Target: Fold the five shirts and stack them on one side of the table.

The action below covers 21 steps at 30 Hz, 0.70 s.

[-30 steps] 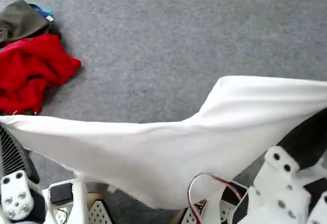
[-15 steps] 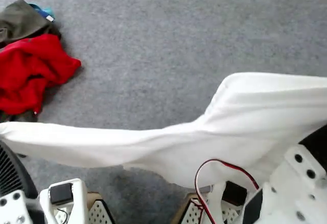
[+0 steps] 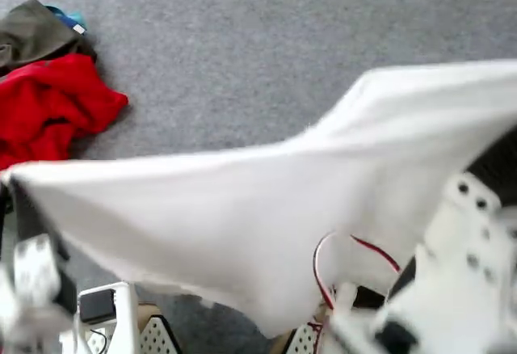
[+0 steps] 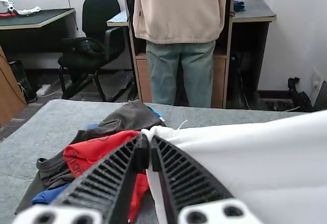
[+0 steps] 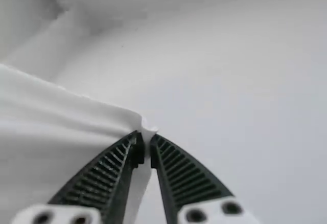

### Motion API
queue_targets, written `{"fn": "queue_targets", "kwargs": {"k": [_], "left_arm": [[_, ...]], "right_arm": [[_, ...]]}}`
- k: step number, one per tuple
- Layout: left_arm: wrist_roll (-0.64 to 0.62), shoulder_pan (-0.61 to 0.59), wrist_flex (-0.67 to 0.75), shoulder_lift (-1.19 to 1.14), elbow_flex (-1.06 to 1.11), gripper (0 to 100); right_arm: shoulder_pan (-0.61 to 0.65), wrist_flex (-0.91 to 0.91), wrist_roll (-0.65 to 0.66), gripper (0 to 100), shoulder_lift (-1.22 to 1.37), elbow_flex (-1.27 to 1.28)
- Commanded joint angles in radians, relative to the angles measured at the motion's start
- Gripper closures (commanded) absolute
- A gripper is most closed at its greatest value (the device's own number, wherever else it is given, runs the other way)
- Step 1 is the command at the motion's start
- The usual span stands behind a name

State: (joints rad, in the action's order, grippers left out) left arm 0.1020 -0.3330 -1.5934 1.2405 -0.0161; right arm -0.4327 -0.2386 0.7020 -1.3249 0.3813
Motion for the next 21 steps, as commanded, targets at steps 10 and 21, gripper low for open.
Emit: {"fn": "queue_targets", "kwargs": {"k": [10, 21], "left_arm": [[0.012, 0.081, 1.188, -0.044, 0.966, 97], [0.103, 0.260, 1.244, -0.430, 0.875, 97]], "right_arm": [[0.175, 0.207, 0.141, 98.4, 0.163, 0.515], [0.302, 0.345, 0.269, 98.4, 0.415, 0.647]]}}
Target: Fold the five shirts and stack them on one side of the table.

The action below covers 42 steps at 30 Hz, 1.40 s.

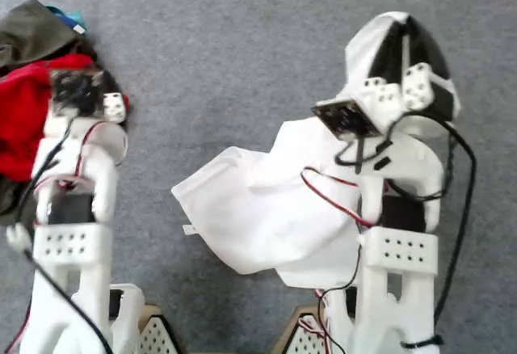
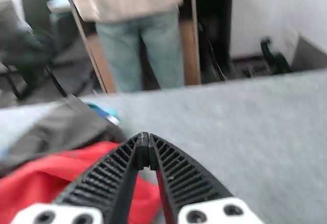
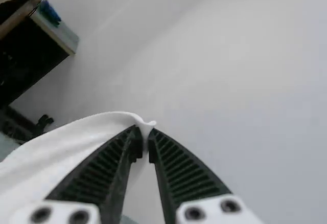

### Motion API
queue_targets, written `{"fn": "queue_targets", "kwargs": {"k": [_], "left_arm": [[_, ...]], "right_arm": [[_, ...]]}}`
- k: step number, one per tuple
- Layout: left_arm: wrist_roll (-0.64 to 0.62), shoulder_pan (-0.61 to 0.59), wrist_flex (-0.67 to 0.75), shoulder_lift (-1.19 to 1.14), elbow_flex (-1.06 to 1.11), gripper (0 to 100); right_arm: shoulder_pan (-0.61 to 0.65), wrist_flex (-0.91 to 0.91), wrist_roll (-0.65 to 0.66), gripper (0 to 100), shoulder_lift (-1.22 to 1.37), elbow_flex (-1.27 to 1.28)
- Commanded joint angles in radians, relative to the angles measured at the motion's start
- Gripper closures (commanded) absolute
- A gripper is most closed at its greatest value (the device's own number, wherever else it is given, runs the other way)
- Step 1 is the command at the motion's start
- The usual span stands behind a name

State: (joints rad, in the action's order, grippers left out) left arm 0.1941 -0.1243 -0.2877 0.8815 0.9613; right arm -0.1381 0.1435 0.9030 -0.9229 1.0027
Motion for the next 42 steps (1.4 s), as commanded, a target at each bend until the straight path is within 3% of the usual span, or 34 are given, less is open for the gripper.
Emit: {"fn": "queue_targets", "kwargs": {"k": [1, 5, 9, 15, 23, 28, 32, 42], "left_arm": [[0.008, 0.076, -0.104, -0.107, -0.128, 97], [-0.097, 0.191, -0.253, -0.269, -0.285, 96], [-0.236, 0.297, -0.376, -0.480, -0.481, 87], [-0.351, 0.426, -0.454, -0.858, -0.783, 85], [-0.451, 0.555, -0.574, -1.232, -1.210, 83], [-0.450, 0.598, -0.626, -1.448, -1.445, 81], [-0.450, 0.607, -0.660, -1.628, -1.630, 81], [-0.560, 0.595, -0.962, -1.961, -2.181, 81]], "right_arm": [[-0.008, -0.061, 0.097, 98.4, 0.012, 0.058], [-0.118, -0.107, 0.118, 98.5, -0.005, 0.213], [-0.215, -0.112, 0.118, 98.5, -0.048, 0.404], [-0.322, -0.112, 0.114, 98.5, -0.154, 0.651], [-0.460, -0.305, 0.078, 98.5, -0.251, 0.682], [-0.462, -0.460, 0.078, 98.5, -0.280, 0.684], [-0.462, -0.500, 0.000, 98.5, -0.282, 0.684], [-0.373, -0.568, -0.117, 98.5, -0.283, 0.684]]}}
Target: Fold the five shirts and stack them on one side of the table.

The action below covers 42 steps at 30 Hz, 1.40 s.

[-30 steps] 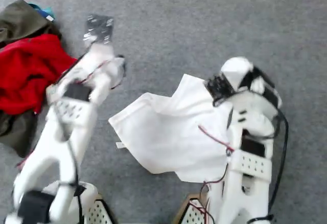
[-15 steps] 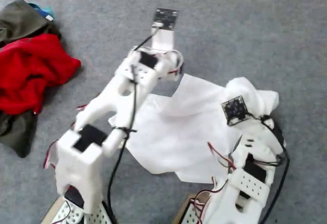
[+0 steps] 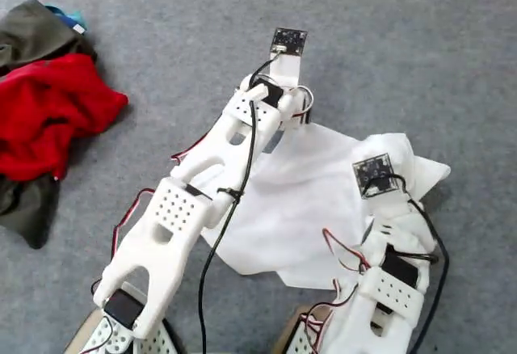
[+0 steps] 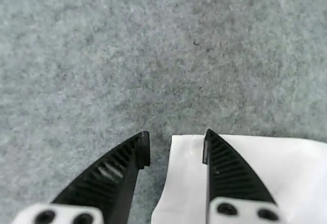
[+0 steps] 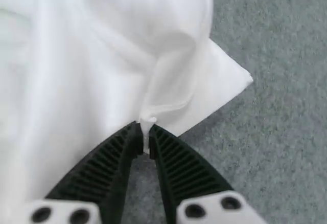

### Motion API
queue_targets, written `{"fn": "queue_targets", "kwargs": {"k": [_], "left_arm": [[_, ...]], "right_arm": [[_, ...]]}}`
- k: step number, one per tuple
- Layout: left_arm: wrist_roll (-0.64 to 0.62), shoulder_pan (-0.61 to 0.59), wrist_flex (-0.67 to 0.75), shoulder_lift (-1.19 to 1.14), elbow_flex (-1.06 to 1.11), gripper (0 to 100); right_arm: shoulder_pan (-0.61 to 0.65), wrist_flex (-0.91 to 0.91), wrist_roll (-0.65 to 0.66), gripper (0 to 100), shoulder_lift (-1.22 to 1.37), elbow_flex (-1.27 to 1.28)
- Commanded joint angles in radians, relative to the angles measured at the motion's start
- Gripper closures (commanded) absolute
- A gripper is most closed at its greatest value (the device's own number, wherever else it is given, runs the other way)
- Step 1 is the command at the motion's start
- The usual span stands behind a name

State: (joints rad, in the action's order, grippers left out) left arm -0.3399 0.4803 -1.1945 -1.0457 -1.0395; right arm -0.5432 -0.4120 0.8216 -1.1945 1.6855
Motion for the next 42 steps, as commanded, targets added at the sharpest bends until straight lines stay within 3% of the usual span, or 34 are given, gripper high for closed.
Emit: {"fn": "queue_targets", "kwargs": {"k": [1, 10, 12, 17, 26, 34, 42], "left_arm": [[-0.026, -0.010, -0.075, -0.064, -0.220, 81], [-0.023, -0.005, -0.235, -0.236, -0.437, 81], [-0.023, -0.005, -0.236, -0.247, -0.450, 82], [-0.023, -0.005, -0.215, -0.249, -0.452, 96], [-0.029, -0.013, -0.226, -0.247, -0.452, 97], [-0.020, -0.051, -0.404, -0.120, -0.624, 97], [0.114, -0.156, -0.476, 0.290, -0.627, 97]], "right_arm": [[0.035, -0.012, -0.044, 98.5, -0.013, 0.001], [0.034, -0.012, -0.051, 98.5, -0.008, 0.001], [0.034, -0.014, -0.051, 98.5, -0.008, 0.001], [0.034, -0.014, -0.051, 98.5, -0.008, 0.001], [0.031, -0.008, -0.051, 98.5, -0.016, -0.005], [-0.008, -0.037, -0.075, 98.5, -0.107, -0.277], [-0.003, -0.150, -0.241, 98.5, -0.231, -0.765]]}}
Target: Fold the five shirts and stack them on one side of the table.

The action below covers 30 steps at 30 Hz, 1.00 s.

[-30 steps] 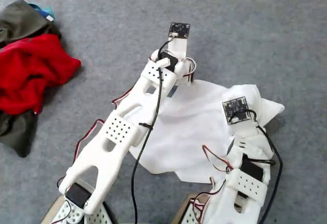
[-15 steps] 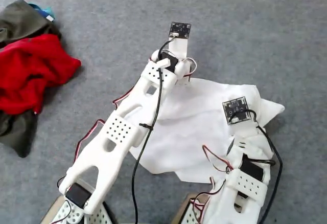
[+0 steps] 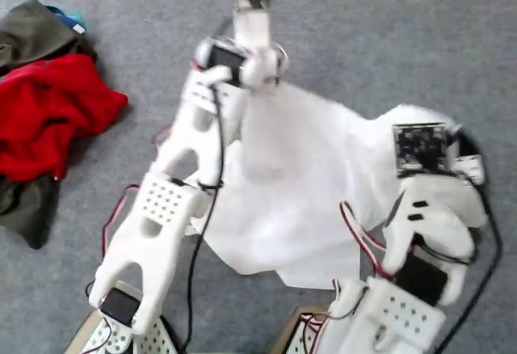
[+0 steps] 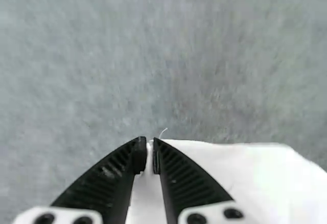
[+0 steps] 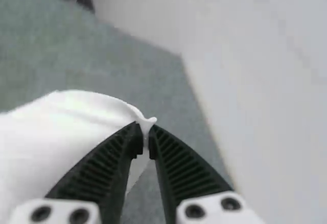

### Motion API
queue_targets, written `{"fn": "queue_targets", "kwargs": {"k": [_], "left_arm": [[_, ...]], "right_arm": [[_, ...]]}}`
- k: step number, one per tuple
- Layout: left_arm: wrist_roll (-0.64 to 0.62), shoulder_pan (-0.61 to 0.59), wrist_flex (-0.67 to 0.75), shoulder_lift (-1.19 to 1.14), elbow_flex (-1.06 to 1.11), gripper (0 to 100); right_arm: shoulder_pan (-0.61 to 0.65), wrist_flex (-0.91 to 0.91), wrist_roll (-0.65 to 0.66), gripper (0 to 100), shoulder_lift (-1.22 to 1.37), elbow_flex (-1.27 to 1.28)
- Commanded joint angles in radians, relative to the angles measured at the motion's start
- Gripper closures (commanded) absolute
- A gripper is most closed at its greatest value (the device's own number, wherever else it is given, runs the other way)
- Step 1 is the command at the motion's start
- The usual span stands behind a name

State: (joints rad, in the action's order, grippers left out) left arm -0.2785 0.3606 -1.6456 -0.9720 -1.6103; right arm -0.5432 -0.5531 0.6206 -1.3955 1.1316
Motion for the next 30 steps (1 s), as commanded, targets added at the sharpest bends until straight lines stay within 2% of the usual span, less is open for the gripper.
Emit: {"fn": "queue_targets", "kwargs": {"k": [1, 8, 15, 19, 24, 27, 30], "left_arm": [[0.075, -0.045, -0.041, 0.278, -0.056, 97], [0.227, -0.117, -0.114, 0.672, -0.053, 97], [0.273, -0.252, -0.115, 0.991, -0.005, 97], [0.278, -0.315, -0.115, 1.206, 0.182, 97], [0.279, -0.323, -0.110, 1.504, 0.487, 97], [0.279, -0.326, -0.095, 1.648, 0.628, 97], [0.279, -0.328, -0.095, 1.758, 0.750, 97]], "right_arm": [[-0.003, -0.008, -0.049, 98.5, -0.030, -0.271], [-0.005, -0.008, -0.110, 98.5, 0.041, -0.648], [-0.005, -0.009, -0.244, 98.5, 0.263, -1.017], [-0.005, -0.015, -0.272, 98.5, 0.383, -1.221], [-0.003, -0.011, -0.262, 98.5, 0.478, -1.382], [0.061, -0.015, -0.256, 98.4, 0.522, -1.440], [0.150, -0.061, -0.166, 98.4, 0.538, -1.468]]}}
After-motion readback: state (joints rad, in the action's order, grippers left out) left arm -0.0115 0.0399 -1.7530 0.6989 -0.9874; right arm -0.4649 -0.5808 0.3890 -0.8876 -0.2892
